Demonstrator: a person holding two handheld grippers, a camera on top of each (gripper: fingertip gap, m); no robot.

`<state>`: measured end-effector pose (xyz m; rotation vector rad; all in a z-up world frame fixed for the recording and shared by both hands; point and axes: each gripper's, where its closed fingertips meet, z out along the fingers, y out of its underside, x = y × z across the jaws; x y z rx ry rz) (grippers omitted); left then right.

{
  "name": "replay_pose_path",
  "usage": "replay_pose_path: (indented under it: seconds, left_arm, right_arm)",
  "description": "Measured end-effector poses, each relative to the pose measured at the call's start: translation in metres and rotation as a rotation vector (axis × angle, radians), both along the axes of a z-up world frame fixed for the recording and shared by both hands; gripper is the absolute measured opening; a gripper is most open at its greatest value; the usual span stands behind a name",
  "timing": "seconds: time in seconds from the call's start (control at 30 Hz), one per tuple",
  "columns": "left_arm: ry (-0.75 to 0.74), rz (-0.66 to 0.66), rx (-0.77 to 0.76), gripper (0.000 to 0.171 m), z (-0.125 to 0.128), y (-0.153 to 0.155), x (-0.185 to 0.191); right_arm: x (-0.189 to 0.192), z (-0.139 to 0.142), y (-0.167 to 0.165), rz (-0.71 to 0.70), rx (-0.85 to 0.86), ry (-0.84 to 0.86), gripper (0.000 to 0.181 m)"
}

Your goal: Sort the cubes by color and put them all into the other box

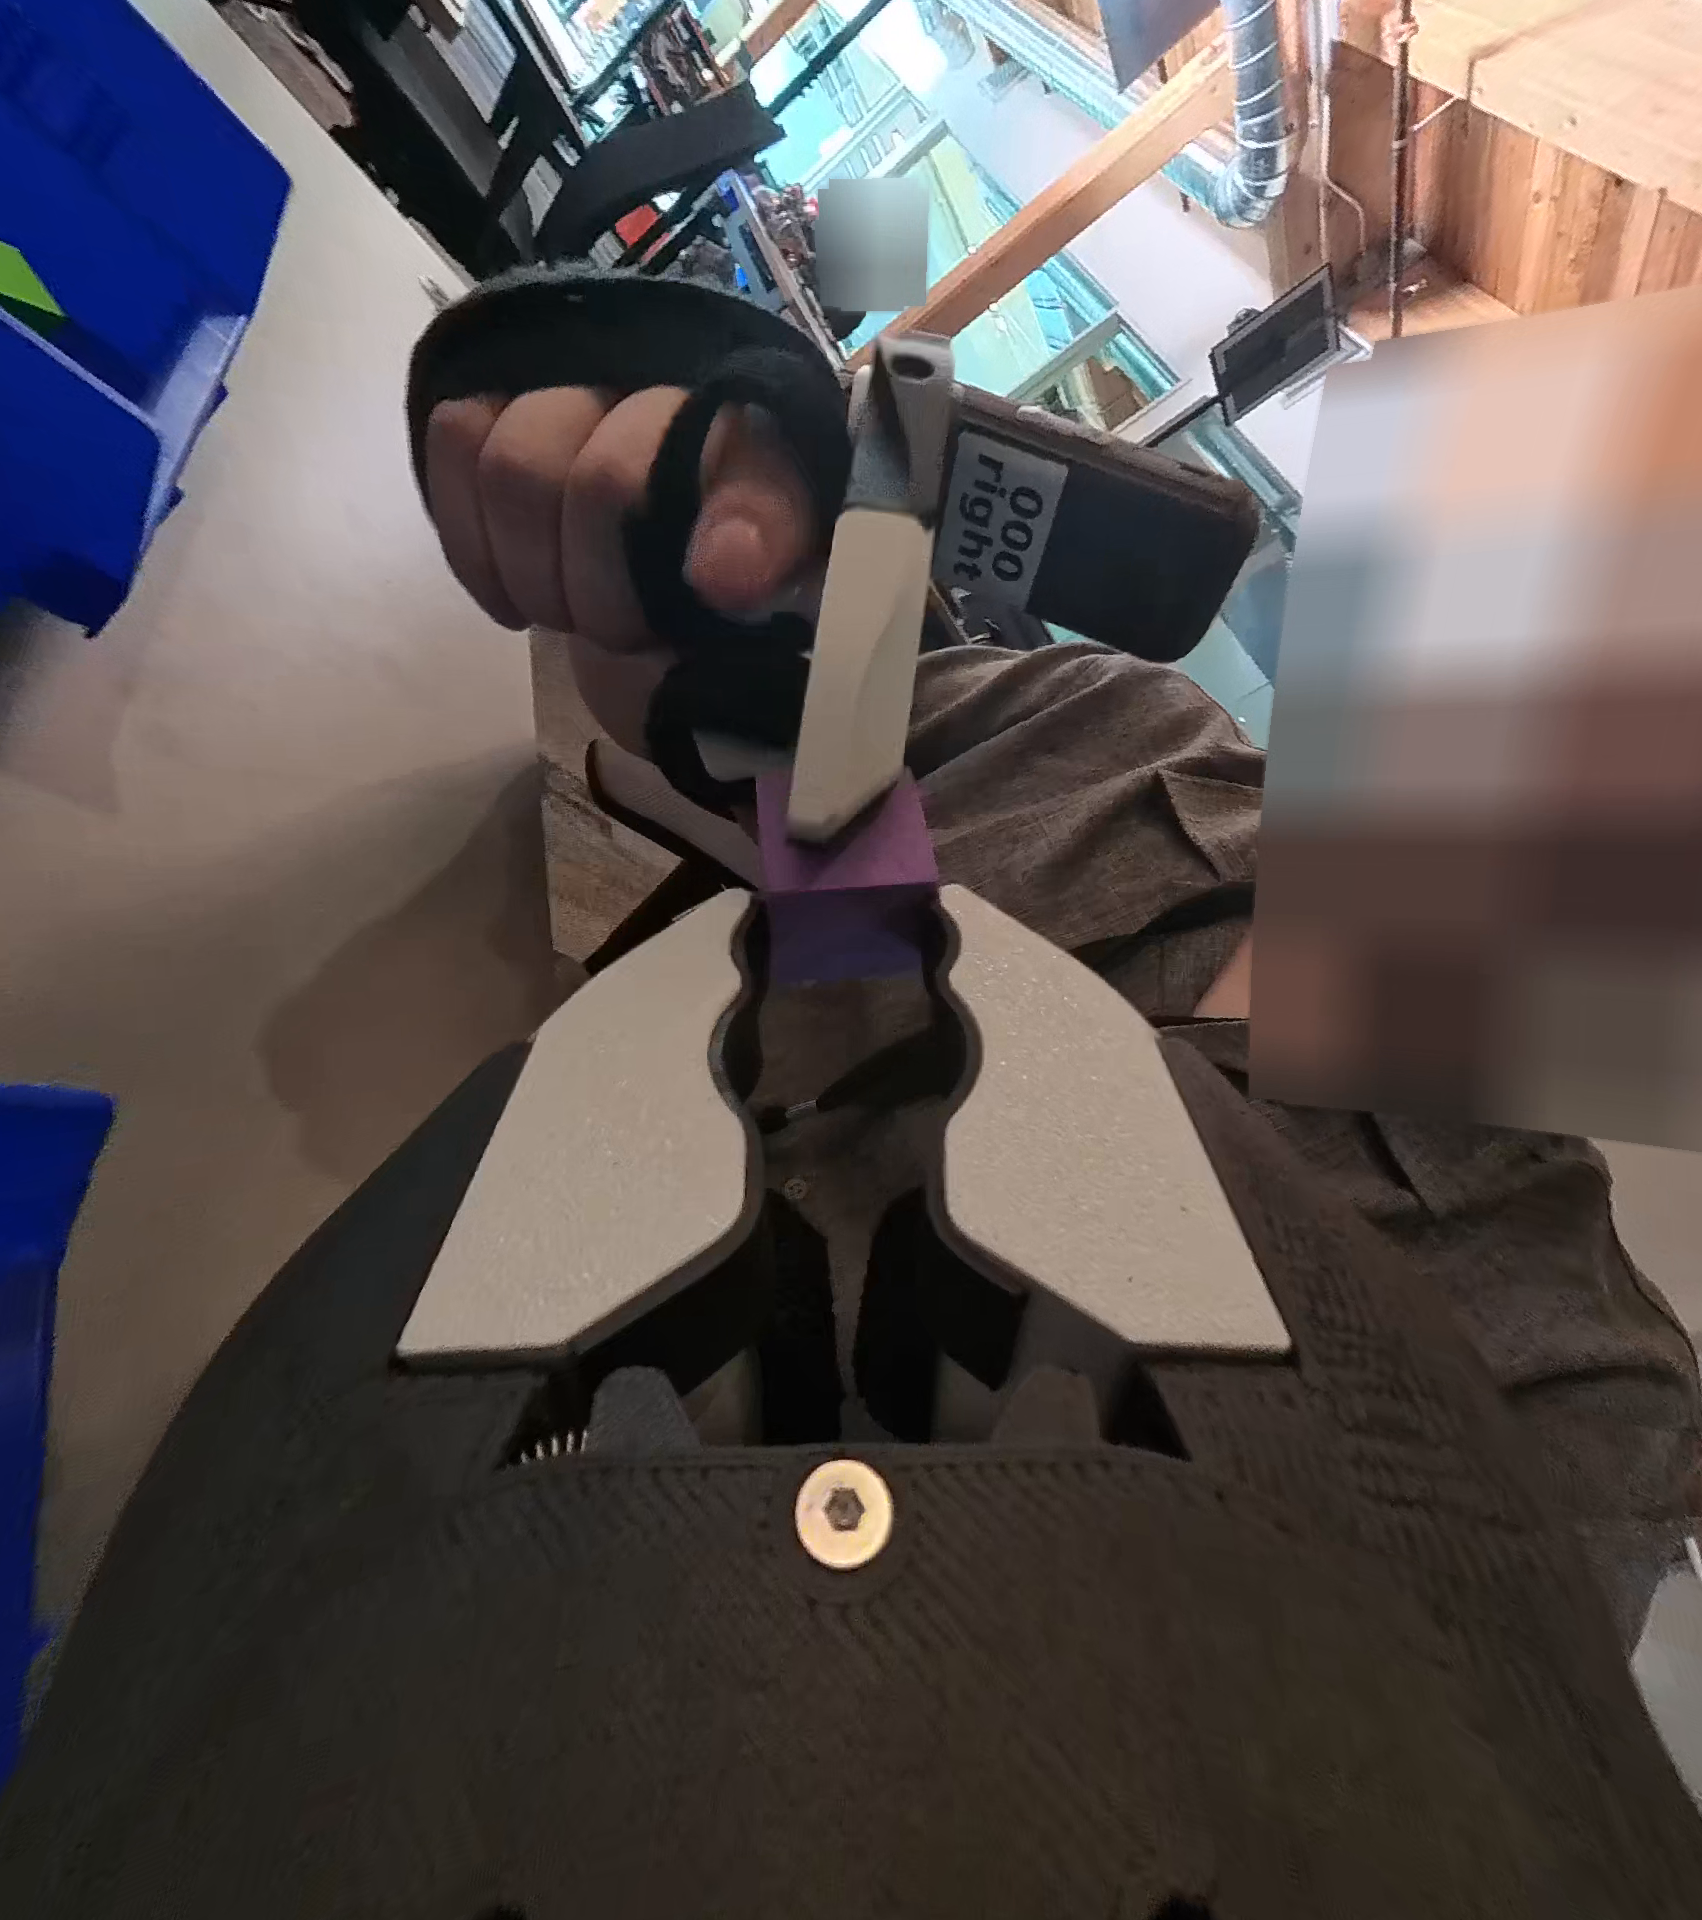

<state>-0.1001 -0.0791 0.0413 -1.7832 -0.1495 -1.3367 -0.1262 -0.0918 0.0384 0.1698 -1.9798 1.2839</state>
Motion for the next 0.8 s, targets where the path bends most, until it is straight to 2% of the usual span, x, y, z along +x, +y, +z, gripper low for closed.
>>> replay_pose_path:
  seconds: [0.27,0.3,0.43,0.53,0.63,0.73,0.8]
  left_arm:
    - [-0.081,0.009,0.054,0.033,0.003,0.001,0.004]
    - [-0.091,0.032,0.077,0.045,0.007,0.002,0.001]
    - [-0.022,0.191,0.171,0.067,0.025,0.005,-0.018]
    - [0.096,0.38,0.217,0.066,0.046,0.002,-0.039]
    - [0.249,0.504,0.197,0.065,0.061,-0.002,-0.053]
    - [0.35,0.586,0.221,0.062,0.081,-0.011,-0.058]
    - [0.371,0.635,0.271,0.06,0.093,-0.021,-0.056]
  right_arm:
    - [0.006,-0.001,0.002,0.002,-0.008,-0.023,0.028]
    - [0.007,-0.001,0.004,-0.002,-0.006,-0.021,0.028]
    - [0.01,0.003,0.026,-0.062,-0.014,-0.008,0.028]
    - [-0.006,0.015,0.079,-0.215,-0.019,-0.01,0.028]
    - [-0.042,0.018,0.153,-0.386,0.022,-0.141,0.028]
    - [-0.075,-0.004,0.217,-0.52,0.152,-0.348,0.028]
    - [-0.09,-0.028,0.243,-0.555,0.24,-0.496,0.028]
